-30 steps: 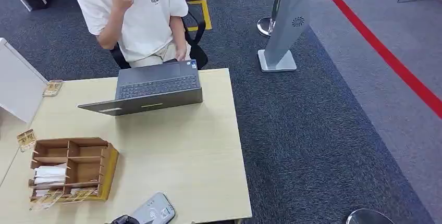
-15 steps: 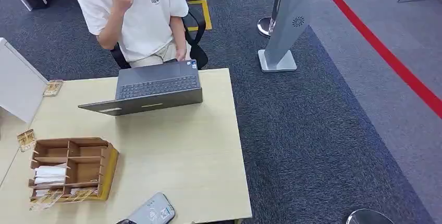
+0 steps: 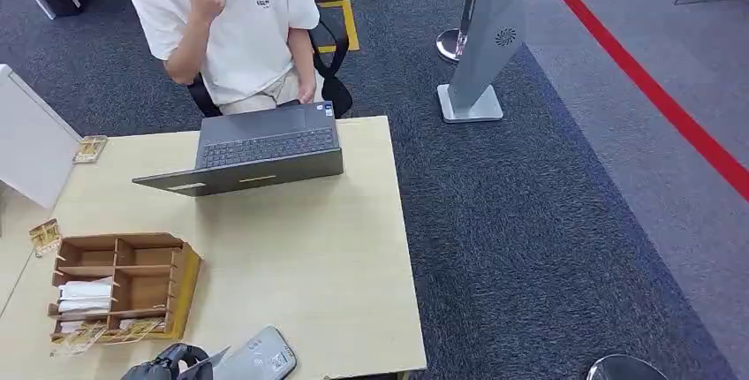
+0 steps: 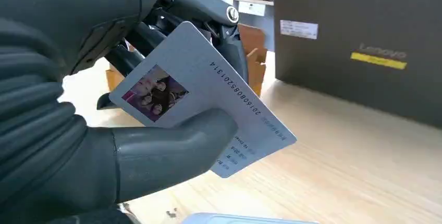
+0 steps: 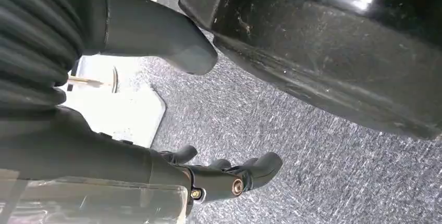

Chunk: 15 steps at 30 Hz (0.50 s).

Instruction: Pass the card to the sensor for recognition and then transmit it.

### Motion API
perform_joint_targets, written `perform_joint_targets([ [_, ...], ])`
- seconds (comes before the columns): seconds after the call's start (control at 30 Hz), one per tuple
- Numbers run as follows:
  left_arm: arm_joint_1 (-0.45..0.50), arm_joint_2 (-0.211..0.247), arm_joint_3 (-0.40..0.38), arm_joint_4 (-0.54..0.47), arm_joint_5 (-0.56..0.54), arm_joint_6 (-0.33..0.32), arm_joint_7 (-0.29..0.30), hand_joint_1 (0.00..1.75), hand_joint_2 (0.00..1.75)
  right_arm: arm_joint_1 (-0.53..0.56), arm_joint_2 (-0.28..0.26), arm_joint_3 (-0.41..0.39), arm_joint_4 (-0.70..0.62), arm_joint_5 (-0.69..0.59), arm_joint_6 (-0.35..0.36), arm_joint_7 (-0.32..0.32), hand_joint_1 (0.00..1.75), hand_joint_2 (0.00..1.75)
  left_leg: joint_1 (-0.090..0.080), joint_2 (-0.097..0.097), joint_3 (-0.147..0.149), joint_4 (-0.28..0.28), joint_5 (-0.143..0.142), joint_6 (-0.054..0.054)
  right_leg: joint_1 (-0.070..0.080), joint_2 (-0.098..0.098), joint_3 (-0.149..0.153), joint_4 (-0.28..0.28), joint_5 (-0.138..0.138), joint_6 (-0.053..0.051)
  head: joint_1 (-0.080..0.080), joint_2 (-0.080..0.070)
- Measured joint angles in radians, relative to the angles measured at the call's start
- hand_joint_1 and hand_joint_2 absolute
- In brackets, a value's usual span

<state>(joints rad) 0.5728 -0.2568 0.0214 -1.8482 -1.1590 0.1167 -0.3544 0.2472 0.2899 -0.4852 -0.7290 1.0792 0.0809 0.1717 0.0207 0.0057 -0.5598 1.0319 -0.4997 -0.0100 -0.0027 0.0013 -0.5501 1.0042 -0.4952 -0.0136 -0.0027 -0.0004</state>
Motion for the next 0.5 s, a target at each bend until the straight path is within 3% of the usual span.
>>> perform_joint_targets([
  [0.2,-0.013,-0.059,0.068,0.02,-0.059,-0.011,-0.021,1.75,1.75,0.003,0.0,0.012,-0.004,0.0,-0.003,0.003,0.0,1.75,0.0,0.0,0.0,0.0,0.0,0.0,0.0,0.0,0.0,0.0,0.0,0.0,0.0,0.0],
  [0.5,-0.018,-0.088,0.091,0.06,-0.073,-0.024,-0.044,1.75,1.75,0.002,0.001,0.012,-0.004,0.013,0.0,-0.001,0.0,1.75,0.0,0.0,0.0,0.0,0.0,0.0,0.0,0.0,0.0,0.0,0.0,0.0,0.0,0.0],
])
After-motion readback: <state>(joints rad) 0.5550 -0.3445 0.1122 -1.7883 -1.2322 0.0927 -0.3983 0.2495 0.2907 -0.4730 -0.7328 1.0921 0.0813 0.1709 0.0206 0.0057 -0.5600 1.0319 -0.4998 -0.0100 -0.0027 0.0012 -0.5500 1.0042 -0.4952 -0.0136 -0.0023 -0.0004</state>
